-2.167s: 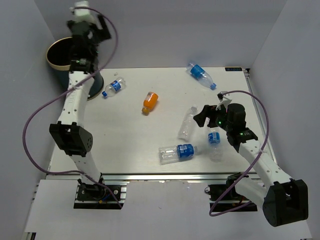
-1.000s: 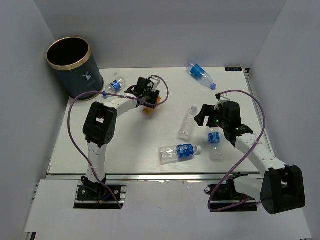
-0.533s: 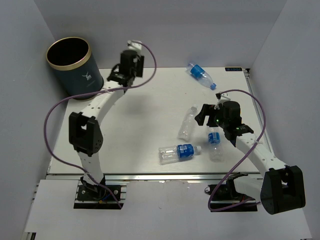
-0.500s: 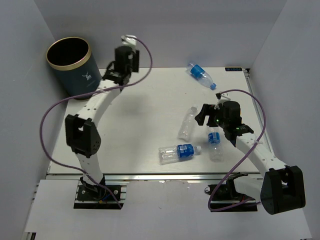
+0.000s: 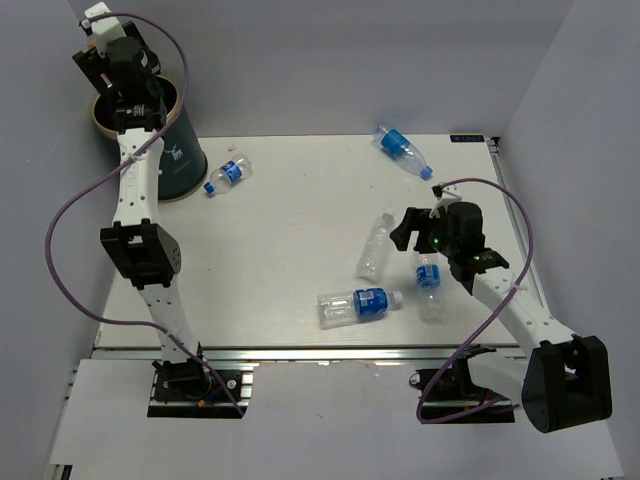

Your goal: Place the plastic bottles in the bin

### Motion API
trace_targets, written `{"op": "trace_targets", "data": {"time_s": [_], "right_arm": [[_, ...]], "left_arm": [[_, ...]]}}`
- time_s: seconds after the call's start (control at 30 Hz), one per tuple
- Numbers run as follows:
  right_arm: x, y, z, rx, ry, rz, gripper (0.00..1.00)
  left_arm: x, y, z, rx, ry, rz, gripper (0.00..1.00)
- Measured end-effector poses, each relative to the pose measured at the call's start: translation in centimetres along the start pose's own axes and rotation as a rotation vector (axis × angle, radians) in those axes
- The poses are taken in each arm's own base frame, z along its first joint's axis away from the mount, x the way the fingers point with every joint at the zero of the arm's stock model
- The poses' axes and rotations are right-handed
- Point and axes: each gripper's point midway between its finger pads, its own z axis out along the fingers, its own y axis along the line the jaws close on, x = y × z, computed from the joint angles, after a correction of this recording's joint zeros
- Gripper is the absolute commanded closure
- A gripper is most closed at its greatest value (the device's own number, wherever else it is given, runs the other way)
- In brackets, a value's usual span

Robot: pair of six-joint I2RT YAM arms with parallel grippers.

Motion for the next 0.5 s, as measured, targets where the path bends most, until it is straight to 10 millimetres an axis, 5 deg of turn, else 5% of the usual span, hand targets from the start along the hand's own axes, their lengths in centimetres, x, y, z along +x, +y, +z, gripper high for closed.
{"op": "trace_targets", "data": {"time_s": [0.1, 0.27, 0.37, 0.5], "right_arm": [[-0.2, 0.2, -0.2, -0.007, -0.007, -0.005, 0.11], [-0.3, 0.3, -0.3, -0.014, -0.010, -0.009, 0.11], [-0.3, 0.4, -0.3, -0.018, -0.009, -0.009, 0.11], [-0.2, 0.6, -0.3, -0.030, -0.005, -0.009, 0.11]], "left_arm": [[4.0, -0.7, 1.3, 0.015, 0.073, 0.040, 0.02], [8.3, -2.4, -0.2, 0.145, 0.191, 0.090, 0.02], [7.9, -3.4, -1.8, 0.229, 0.211, 0.103, 0.02], [4.6, -6.1, -4.2, 0.324, 0.168, 0.121, 0.02]]}}
